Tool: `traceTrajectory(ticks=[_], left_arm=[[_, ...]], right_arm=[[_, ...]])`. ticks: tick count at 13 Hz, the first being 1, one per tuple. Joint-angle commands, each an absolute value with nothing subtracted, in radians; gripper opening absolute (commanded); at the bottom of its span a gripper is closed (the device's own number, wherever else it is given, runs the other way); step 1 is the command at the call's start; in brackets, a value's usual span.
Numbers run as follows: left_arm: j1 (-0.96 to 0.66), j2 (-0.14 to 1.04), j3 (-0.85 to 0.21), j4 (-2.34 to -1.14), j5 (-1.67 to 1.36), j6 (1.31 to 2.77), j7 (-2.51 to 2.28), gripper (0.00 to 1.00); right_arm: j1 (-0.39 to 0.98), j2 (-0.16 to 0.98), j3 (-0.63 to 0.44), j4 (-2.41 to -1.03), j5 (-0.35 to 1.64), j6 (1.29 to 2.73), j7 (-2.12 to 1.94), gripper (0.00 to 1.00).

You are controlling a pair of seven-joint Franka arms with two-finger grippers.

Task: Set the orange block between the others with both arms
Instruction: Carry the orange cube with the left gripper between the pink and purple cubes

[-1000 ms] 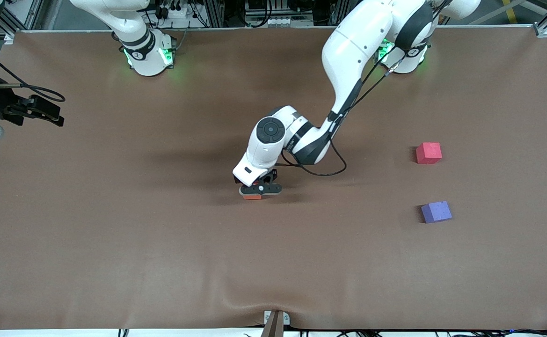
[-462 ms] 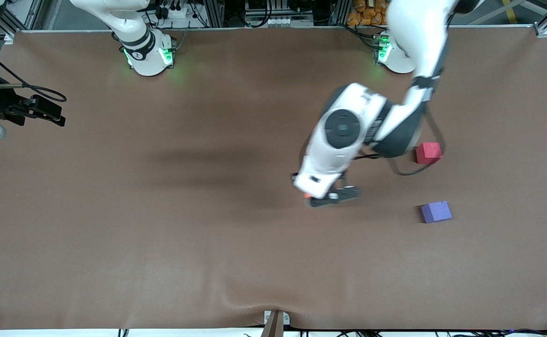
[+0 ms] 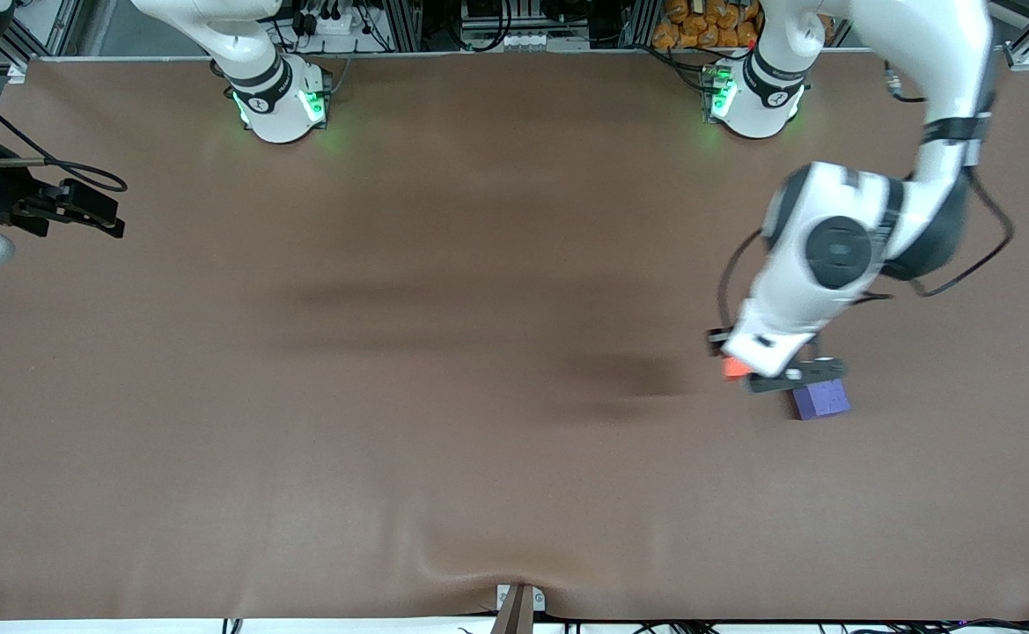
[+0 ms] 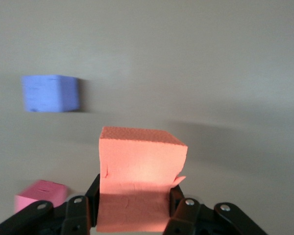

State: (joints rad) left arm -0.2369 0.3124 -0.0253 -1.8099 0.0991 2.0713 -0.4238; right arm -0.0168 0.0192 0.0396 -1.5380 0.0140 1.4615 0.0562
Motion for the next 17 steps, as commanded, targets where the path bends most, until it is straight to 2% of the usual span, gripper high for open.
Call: traceTrajectory(ticks=[1, 8, 11, 17], left_arm=[[-0.164, 0.258, -0.044, -1.917, 0.115, 2.106, -0.336, 0.20], [0.043, 0.282, -0.046, -2.098, 0.005, 2.339, -0.020, 0.22], [0.083, 0.325, -0.048, -2.105, -0.144, 2.342, 0.130, 0.22], [0.133, 0.362, -0.051, -2.120, -0.155, 2.397, 0.224, 0.22]], right_arm=[[-0.018, 0.015, 0.043, -1.542, 0.018, 1.465, 0.055, 1.00], [-0.017, 0.017, 0.043, -1.542, 0.018, 1.466, 0.055, 1.00], [-0.017, 0.017, 0.043, -1.542, 0.018, 1.468, 0.055, 1.00], [-0.017, 0.017, 0.043, -1.542, 0.018, 1.471, 0.055, 1.00]])
